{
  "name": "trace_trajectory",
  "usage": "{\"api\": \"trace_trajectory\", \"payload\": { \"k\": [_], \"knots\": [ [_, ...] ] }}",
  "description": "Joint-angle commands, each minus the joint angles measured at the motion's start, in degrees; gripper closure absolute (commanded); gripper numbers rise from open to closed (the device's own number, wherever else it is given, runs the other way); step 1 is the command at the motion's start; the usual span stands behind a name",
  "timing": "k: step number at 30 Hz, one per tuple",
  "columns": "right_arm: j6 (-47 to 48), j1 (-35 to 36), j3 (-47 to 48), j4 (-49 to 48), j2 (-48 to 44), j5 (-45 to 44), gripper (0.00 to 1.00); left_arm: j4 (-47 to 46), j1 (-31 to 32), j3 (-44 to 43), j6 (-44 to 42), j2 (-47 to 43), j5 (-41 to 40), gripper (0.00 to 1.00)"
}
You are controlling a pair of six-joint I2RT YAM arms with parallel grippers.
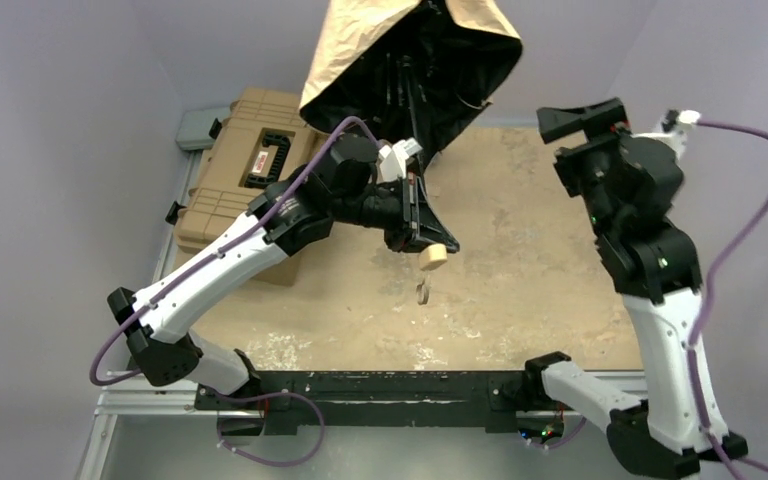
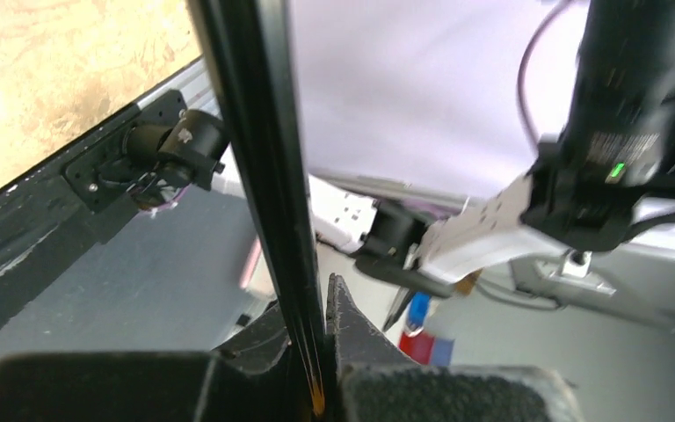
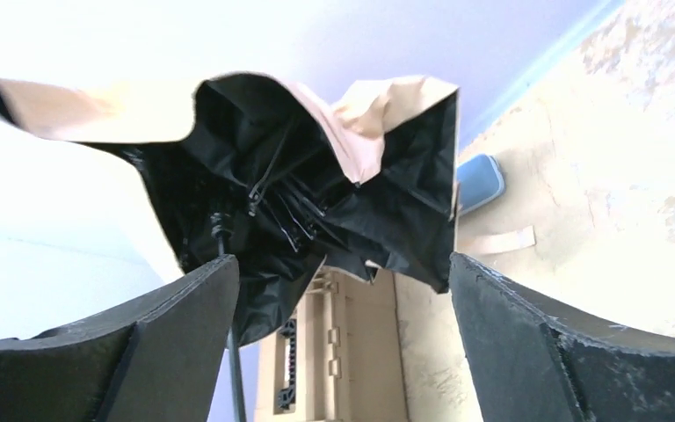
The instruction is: Open the umbrella
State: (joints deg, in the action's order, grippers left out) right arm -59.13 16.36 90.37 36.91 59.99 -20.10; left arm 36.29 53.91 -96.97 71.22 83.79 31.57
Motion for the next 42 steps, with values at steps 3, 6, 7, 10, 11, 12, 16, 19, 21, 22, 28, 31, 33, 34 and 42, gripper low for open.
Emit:
{"api": "trace_trajectory", "payload": {
  "k": [3,6,7,10,11,12,16,19,21,22,28,31,33,34,42],
  "knots": [
    [-2.0,-0.3,-4.5,1.8,-1.9,20.5,0.29,-9.2,-1.9,-0.6,11.5,-3.7,1.8,1.0],
    [-9.8,2.2,-13.1,-6.3,-3.8,29.5,0.45,-19.8,-1.8,4.5,20.0,-4.9,4.6,1.0],
    [-10.7,3.0,-14.1,-7.4,-4.6,28.9,0.48,-23.0,-1.8,5.5,22.0,-5.3,5.2,1.0],
    [-11.0,3.5,-14.4,-8.1,-5.4,28.0,0.59,-25.4,-1.8,4.4,23.8,-4.9,7.4,1.0],
    [-11.7,3.4,-14.8,-9.2,-5.4,28.6,0.61,-26.4,-1.7,4.1,24.1,-4.5,8.1,1.0],
    [-12.7,3.4,-15.7,-11.4,-5.4,29.8,0.6,-27.8,-1.7,4.0,24.4,-4.4,8.5,1.0],
    [-18.2,3.6,-20.6,-23.2,-4.7,33.5,0.46,-29.7,-0.9,1.9,23.9,-2.0,12.2,1.0],
    [-21.4,3.6,-22.6,-28.7,-3.4,32.0,0.39,-30.2,0.3,2.2,23.2,-1.7,12.2,1.0],
    [-23.2,3.8,-22.8,-31.4,-2.2,29.7,0.38,-32.3,1.1,2.6,23.5,-1.3,12.2,1.0],
    [-23.7,3.9,-22.9,-33.2,-1.8,28.3,0.38,-33.8,1.4,2.8,23.9,-1.2,12.1,1.0],
    [-26.1,3.9,-22.5,-36.7,0.8,19.3,0.43,-38.6,2.5,1.8,24.1,-0.2,10.5,1.0],
    [-27.5,4.0,-23.0,-39.0,1.5,15.6,0.47,-39.7,2.8,1.5,24.3,0.3,9.8,1.0],
    [-28.0,4.2,-23.6,-40.1,1.4,11.3,0.5,-39.9,3.0,1.8,24.5,0.2,9.1,1.0],
    [-27.8,4.4,-23.7,-40.9,1.3,9.4,0.52,-40.3,3.2,1.9,24.5,0.2,8.9,1.0],
    [-26.8,4.8,-19.1,-43.1,7.1,8.2,0.57,-40.8,4.3,0.8,24.1,1.4,8.6,1.0]
  ]
}}
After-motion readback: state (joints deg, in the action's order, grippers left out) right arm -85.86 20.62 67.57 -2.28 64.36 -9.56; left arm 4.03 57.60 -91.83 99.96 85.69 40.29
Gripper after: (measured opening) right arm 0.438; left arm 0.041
